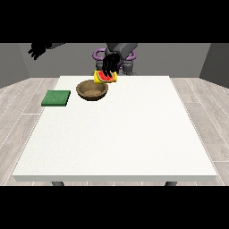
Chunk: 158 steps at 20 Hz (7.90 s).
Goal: Pick the cup and pour the ball into the bowl, then pick the bowl and place it on the pad
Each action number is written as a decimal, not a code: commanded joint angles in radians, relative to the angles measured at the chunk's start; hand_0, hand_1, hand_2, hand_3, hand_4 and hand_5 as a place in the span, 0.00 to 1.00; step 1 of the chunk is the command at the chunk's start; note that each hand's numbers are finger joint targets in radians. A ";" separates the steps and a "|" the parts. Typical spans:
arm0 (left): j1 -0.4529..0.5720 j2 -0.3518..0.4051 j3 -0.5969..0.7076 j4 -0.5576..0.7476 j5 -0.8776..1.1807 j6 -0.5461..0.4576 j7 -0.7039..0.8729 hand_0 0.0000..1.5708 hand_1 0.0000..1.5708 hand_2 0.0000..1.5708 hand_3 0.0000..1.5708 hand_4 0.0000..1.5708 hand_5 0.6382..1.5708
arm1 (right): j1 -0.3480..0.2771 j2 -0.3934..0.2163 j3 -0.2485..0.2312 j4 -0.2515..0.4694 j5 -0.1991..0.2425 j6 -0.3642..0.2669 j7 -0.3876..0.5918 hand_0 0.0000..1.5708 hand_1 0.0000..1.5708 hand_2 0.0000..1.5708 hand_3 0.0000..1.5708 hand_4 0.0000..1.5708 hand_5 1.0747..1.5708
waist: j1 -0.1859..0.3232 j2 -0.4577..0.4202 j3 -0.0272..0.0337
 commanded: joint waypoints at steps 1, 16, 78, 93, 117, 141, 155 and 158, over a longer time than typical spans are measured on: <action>-0.076 -0.003 -0.096 -0.026 -0.086 -0.150 0.109 0.77 0.77 1.00 1.00 0.67 1.00 | -0.070 0.022 0.021 0.026 0.030 -0.046 -0.012 0.00 0.00 0.00 0.18 0.44 0.96 | -0.006 0.020 -0.0004; 0.071 0.107 0.014 -0.308 0.023 -0.188 0.043 0.48 0.48 1.00 0.98 0.70 0.98 | 0.064 0.045 0.033 0.018 0.038 -0.021 -0.032 0.00 0.00 0.00 0.11 0.45 0.96 | 0.020 -0.077 -0.0033; 0.274 0.640 1.085 -0.815 1.537 -0.811 -0.329 0.00 0.00 0.00 0.00 0.65 0.96 | 0.010 0.228 0.061 0.523 0.259 -0.508 -0.434 1.00 1.00 1.00 1.00 0.60 0.80 | 0.335 0.301 -0.0029; 0.346 0.662 1.126 -0.707 1.542 -0.840 -0.365 0.00 0.00 0.00 0.00 0.76 0.97 | 0.015 0.012 0.141 0.252 0.293 -0.594 -0.080 1.00 1.00 1.00 0.65 0.66 0.97 | 0.282 0.196 -0.0095; 0.421 0.769 1.176 -0.580 1.543 -0.895 -0.570 0.00 0.00 0.00 0.00 0.77 0.98 | -0.254 -0.212 0.019 0.375 0.213 -0.404 0.088 1.00 1.00 1.00 0.31 0.68 0.99 | 0.221 0.324 -0.0013; 0.444 0.883 1.214 -0.505 1.580 -0.927 -0.636 0.00 0.00 0.00 0.00 0.76 0.99 | -0.347 -0.151 -0.054 0.539 0.180 -0.544 -0.035 0.93 0.93 0.89 0.48 0.00 0.92 | 0.221 0.352 -0.0020; 0.432 0.782 1.120 -0.621 1.581 -0.850 -0.578 0.00 0.00 0.00 0.00 0.76 1.00 | -0.429 -0.186 0.063 0.628 0.295 -0.529 0.008 0.00 0.00 0.00 0.00 0.00 0.66 | 0.251 0.311 -0.0005; 0.488 0.766 1.122 -0.637 1.580 -0.861 -0.595 0.00 0.00 0.00 0.00 0.76 1.00 | -0.411 -0.329 0.032 0.654 0.270 -0.389 0.060 0.00 0.00 0.00 0.00 0.00 0.66 | 0.245 0.267 -0.0009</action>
